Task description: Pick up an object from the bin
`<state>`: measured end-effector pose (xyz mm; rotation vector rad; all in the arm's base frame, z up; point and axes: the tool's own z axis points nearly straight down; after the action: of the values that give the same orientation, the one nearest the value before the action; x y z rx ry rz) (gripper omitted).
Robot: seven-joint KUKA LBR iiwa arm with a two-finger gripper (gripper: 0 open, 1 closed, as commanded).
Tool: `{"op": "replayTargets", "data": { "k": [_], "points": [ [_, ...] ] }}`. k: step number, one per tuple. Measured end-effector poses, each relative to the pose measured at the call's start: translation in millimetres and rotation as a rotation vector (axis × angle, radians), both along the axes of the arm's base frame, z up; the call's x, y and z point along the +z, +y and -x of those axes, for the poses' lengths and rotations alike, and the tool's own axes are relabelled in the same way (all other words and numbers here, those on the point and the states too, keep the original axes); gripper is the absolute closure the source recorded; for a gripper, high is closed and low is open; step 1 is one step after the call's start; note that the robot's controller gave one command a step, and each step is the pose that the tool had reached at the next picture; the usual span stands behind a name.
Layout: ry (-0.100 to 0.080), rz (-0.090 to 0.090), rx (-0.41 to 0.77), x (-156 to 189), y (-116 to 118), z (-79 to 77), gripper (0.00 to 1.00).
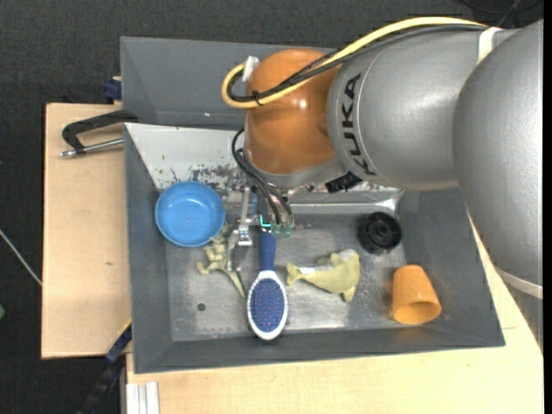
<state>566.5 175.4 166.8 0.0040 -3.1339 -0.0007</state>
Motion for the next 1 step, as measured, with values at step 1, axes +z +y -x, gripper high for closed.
{"op": "replayTargets", "data": {
  "k": [1],
  "points": [
    [-0.018,-0.004,-0.079,-96.1,-4.8,-14.5,0.0]
  ]
}}
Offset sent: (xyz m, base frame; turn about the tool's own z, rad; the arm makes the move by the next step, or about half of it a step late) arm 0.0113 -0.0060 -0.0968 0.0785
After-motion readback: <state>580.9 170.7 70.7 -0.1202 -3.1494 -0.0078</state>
